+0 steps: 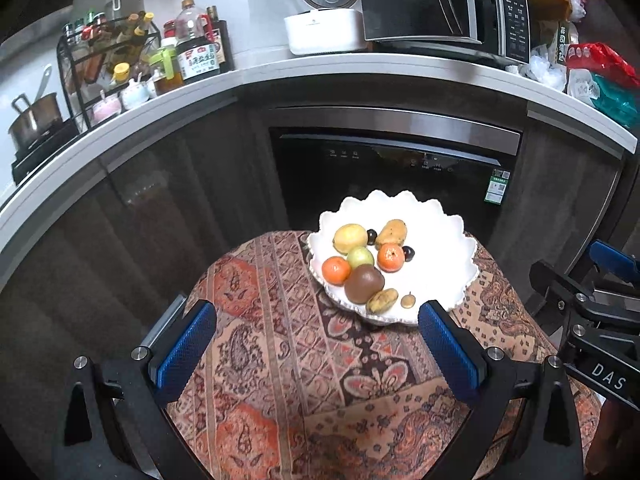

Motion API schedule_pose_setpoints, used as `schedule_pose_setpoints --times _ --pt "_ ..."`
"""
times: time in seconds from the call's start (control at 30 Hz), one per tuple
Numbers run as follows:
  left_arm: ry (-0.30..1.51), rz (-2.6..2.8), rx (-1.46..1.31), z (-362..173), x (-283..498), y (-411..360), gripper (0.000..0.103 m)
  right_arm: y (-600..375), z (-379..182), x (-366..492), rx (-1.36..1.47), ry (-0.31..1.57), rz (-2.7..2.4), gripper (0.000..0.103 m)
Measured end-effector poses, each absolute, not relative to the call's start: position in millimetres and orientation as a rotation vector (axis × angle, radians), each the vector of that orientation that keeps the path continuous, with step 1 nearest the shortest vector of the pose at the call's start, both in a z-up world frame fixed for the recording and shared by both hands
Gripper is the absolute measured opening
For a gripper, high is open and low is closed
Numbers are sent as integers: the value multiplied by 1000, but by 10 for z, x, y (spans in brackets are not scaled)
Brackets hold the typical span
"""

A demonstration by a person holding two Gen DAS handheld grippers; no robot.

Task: Organize fruits

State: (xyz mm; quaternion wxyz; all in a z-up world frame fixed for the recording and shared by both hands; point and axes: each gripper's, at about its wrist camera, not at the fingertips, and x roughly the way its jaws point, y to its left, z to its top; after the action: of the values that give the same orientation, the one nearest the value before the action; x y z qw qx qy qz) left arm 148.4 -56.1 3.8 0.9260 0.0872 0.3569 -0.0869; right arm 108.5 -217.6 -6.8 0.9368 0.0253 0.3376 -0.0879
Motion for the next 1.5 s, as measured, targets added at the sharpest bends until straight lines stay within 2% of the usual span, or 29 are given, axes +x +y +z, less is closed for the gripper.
schedule_pose_setpoints --times 0.87,1.5 --pt "768 -91 129 -31 332 -190 103 -1844 -83 78 -28 706 -108 89" --pt "792 -53 105 -85 16 -122 103 -1813 -179 -144 27 733 -59 89"
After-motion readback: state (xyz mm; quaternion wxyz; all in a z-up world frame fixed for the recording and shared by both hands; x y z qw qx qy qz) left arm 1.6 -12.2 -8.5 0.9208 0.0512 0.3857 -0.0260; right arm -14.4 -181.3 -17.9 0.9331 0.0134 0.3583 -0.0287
